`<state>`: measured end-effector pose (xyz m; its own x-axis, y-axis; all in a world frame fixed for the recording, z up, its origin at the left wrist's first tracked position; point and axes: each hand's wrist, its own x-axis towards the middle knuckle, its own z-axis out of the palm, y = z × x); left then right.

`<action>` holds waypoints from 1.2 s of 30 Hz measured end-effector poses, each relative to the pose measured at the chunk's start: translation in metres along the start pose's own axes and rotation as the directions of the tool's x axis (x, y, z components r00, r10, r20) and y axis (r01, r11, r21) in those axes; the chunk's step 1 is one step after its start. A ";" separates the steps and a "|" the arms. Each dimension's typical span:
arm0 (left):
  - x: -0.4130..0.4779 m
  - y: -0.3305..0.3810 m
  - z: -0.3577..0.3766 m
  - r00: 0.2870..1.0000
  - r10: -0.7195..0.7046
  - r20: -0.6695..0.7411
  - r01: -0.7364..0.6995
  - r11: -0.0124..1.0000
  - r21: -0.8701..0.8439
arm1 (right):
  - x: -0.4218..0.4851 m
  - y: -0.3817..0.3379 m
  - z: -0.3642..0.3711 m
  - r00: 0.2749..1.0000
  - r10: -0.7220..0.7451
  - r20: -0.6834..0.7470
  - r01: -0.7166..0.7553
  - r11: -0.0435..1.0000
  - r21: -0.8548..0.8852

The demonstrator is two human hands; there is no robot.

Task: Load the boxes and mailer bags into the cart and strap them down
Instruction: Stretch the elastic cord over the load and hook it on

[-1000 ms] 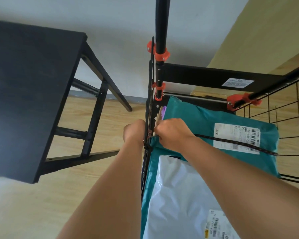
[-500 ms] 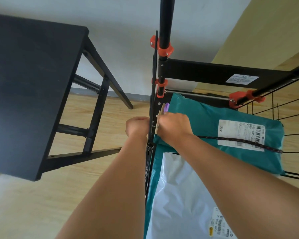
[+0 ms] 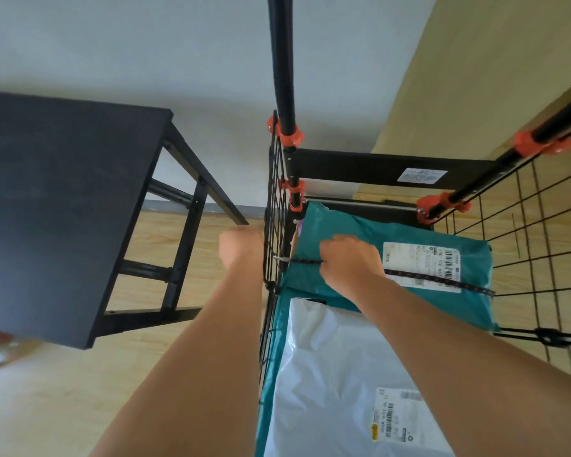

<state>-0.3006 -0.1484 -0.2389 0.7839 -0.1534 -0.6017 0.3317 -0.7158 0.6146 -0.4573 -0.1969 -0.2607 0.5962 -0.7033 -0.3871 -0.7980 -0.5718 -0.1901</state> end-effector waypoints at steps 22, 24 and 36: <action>-0.238 0.007 0.166 0.619 0.597 0.510 -0.785 0.443 0.434 | -0.144 0.200 -0.087 0.887 0.312 -0.340 -0.276 0.949 0.149; -0.255 -0.004 0.189 0.596 0.562 0.574 -0.802 0.376 0.465 | -0.155 0.227 -0.088 0.843 0.375 -0.387 -0.321 0.926 0.198; -0.256 -0.070 0.279 0.502 0.596 0.626 -0.833 0.141 0.534 | -0.164 0.321 0.012 0.829 0.559 -0.006 -0.537 0.800 0.266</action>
<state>-0.6708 -0.2488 -0.2707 0.2631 -0.9304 -0.2552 -0.8869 -0.3374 0.3156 -0.8128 -0.2601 -0.2686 0.0493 -0.9054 -0.4217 -0.9823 0.0324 -0.1844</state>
